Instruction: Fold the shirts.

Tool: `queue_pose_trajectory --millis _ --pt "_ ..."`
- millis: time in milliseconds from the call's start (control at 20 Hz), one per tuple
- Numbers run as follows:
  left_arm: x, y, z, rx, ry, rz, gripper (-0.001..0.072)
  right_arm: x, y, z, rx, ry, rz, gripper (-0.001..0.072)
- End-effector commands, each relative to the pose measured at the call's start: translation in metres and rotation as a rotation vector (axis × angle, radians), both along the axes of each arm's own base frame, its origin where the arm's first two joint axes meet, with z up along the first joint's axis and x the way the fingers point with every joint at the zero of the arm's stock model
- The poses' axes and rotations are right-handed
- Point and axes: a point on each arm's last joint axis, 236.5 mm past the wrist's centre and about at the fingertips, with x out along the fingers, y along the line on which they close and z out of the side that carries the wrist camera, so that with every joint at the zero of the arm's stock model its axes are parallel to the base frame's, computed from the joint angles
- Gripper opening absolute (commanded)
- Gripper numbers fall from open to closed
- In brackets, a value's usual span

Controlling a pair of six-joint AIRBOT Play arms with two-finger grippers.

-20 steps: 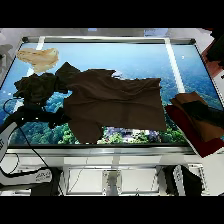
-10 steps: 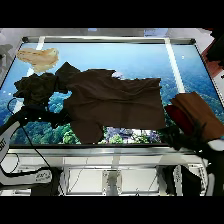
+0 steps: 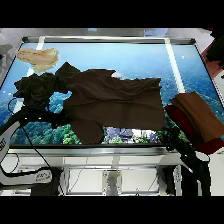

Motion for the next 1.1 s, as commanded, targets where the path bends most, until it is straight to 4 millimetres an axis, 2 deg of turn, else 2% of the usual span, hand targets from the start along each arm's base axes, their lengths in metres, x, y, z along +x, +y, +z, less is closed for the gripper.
queue_pose_trajectory --millis 0,250,400,500,800,900,1000,1050 --pt "0.001 0.0 0.0 0.002 -0.003 0.001 0.0013 0.004 -0.022 -0.004 -0.052 -0.005 -0.087 0.0369" --pt "0.001 0.0 0.0 0.002 -0.003 0.0 0.0013 0.003 -0.023 -0.007 -0.074 0.0 -0.075 0.0369" --pt "0.001 0.0 0.0 0.002 -0.003 0.001 0.0013 0.002 -0.01 -0.013 -0.072 0.019 -0.014 0.0369" --pt "0.001 0.0 0.0 0.001 -0.003 0.001 0.0013 0.006 -0.002 -0.014 -0.068 0.01 0.01 0.0369" --pt "0.0 0.0 0.0 0.002 -0.009 -0.011 0.0013 0.023 0.0 -0.016 -0.127 0.032 0.049 0.0366" --pt "0.001 0.0 0.0 0.004 -0.013 -0.014 0.0013 0.033 -0.004 -0.011 -0.163 0.021 0.074 0.0268" --pt "0.001 0.0 0.0 0.005 -0.014 -0.014 0.0013 0.046 -0.008 -0.001 -0.193 0.0 0.092 0.0238" --pt "0.001 0.0 0.0 0.006 -0.02 -0.02 0.0013 0.053 -0.01 0.006 -0.222 -0.023 0.117 0.0128"
